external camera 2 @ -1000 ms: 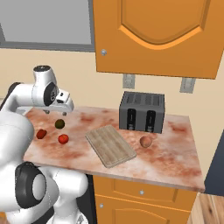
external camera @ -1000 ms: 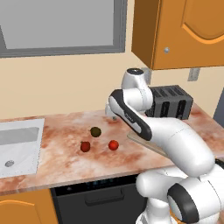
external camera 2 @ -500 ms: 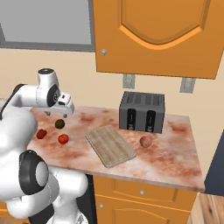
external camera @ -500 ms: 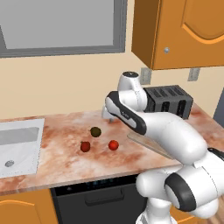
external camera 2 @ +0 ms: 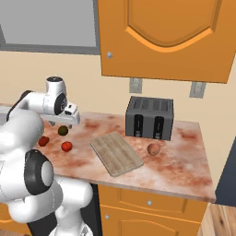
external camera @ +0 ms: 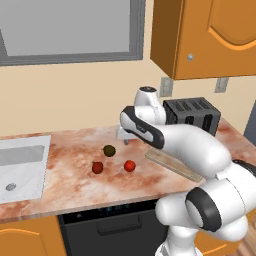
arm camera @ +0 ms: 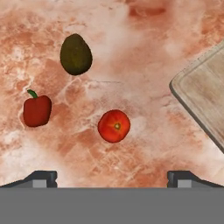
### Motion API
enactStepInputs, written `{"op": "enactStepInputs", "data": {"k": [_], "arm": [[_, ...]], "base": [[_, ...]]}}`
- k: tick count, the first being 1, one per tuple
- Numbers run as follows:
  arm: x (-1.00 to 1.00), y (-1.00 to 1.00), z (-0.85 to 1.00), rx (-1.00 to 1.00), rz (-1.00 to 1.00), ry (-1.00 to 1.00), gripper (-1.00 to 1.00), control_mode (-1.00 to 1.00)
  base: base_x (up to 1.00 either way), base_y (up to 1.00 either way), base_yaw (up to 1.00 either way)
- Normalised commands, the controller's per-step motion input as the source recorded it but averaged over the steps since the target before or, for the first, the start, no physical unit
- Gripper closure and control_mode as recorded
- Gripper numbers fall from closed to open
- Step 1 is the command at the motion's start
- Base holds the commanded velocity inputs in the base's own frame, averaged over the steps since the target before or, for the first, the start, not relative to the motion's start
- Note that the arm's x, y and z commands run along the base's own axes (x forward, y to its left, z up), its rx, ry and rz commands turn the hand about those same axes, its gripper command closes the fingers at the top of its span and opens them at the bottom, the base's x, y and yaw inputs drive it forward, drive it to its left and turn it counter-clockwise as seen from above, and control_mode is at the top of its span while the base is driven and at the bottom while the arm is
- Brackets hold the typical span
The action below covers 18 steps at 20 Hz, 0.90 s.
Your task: Place the avocado, onion, tomato, and bell pepper on the cutting board.
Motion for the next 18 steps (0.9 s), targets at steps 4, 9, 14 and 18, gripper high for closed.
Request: {"op": "enactStepInputs", "data": {"k": [4,9,14,18], "arm": [[0.04,0.00,-0.24,0.01,0.00,0.06,-1.00,-1.00],[0.06,0.00,-0.21,0.00,0.00,0.03,-1.00,-1.00],[0.10,0.00,-0.22,0.00,0.00,0.00,-1.00,-1.00],[0.10,0.01,-0.24,0.00,0.00,0.00,-1.00,-1.00]], "base": [[0.00,0.00,0.00],[0.00,0.00,0.00],[0.00,0.00,0.00],[0.00,0.00,0.00]]}}
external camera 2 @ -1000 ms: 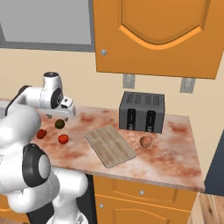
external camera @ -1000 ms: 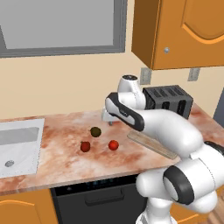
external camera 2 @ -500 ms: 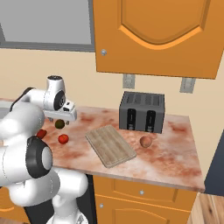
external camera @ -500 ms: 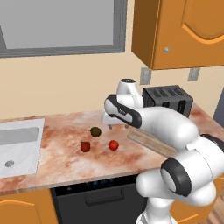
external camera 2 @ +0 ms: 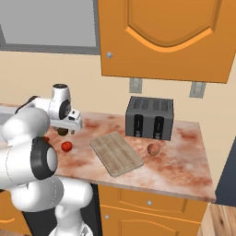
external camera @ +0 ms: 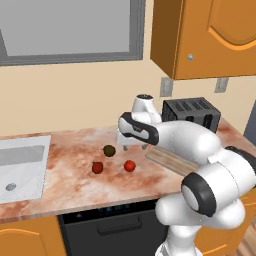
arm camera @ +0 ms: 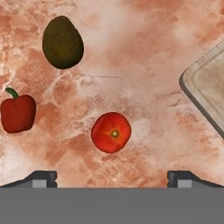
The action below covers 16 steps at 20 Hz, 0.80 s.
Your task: Place the avocado, onion, tomato, and bell pepper on the cutting board.
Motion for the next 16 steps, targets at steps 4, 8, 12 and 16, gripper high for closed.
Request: {"op": "enactStepInputs", "data": {"k": [4,8,12,16], "arm": [[0.05,0.00,-0.25,0.00,0.00,0.02,-1.00,-1.00],[0.05,0.02,-0.28,0.00,0.00,0.02,-1.00,-1.00],[0.08,0.01,-0.27,0.00,0.00,0.04,-1.00,-1.00],[0.12,0.04,-0.24,0.00,0.00,0.05,-1.00,-1.00]], "base": [[0.00,0.00,0.00],[0.00,0.00,0.00],[0.00,0.00,0.00],[0.00,0.00,0.00]]}}
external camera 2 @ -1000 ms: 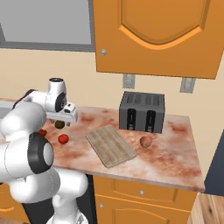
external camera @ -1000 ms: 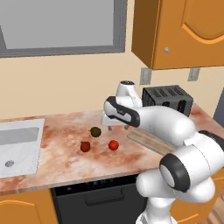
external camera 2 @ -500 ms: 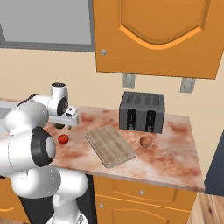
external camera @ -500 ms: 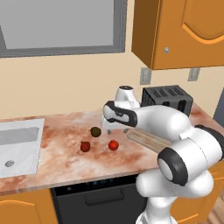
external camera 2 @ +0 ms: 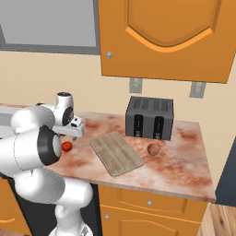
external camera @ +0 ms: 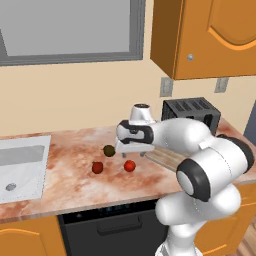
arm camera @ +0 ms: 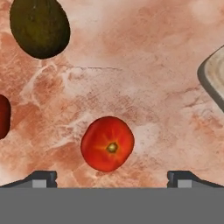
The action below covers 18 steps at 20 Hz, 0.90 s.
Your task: Place the avocado, onion, tomato, and bell pepper on the cutting board.
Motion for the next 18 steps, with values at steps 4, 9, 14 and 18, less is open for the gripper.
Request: {"op": "enactStepInputs", "data": {"k": [4,9,14,18], "arm": [[0.12,0.03,-0.21,0.00,0.00,0.04,-1.00,-1.00],[0.13,0.03,-0.15,0.00,0.00,0.03,-1.00,-1.00],[0.04,0.01,-0.13,0.00,0.00,0.02,-1.00,-1.00],[0.02,0.08,-0.15,0.00,0.00,0.04,-1.00,-1.00]], "base": [[0.00,0.00,0.00],[0.00,0.00,0.00],[0.00,0.00,0.00],[0.00,0.00,0.00]]}}
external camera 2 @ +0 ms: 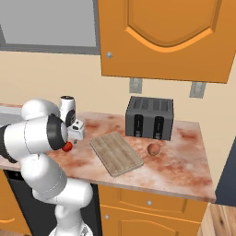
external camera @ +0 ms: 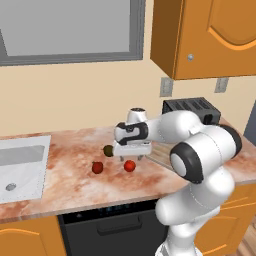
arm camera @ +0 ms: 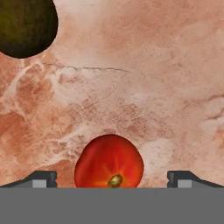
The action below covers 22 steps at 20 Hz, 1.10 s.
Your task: Place the avocado, onion, tomato, and bell pepper on the cutting board.
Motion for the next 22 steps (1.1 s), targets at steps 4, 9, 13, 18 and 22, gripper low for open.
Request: {"op": "enactStepInputs", "data": {"k": [4,9,13,18,22], "arm": [[0.00,0.11,-0.20,0.00,0.00,0.04,-1.00,-1.00],[0.01,0.07,-0.18,0.00,0.00,0.04,-1.00,-1.00],[0.02,0.00,-0.17,0.00,0.00,0.03,-1.00,-1.00],[0.00,0.00,-0.20,0.00,0.00,0.04,-1.00,-1.00],[0.00,0.00,-0.24,0.00,0.00,0.05,-1.00,-1.00]], "base": [[0.00,0.00,0.00],[0.00,0.00,0.00],[0.00,0.00,0.00],[0.00,0.00,0.00],[0.00,0.00,0.00]]}}
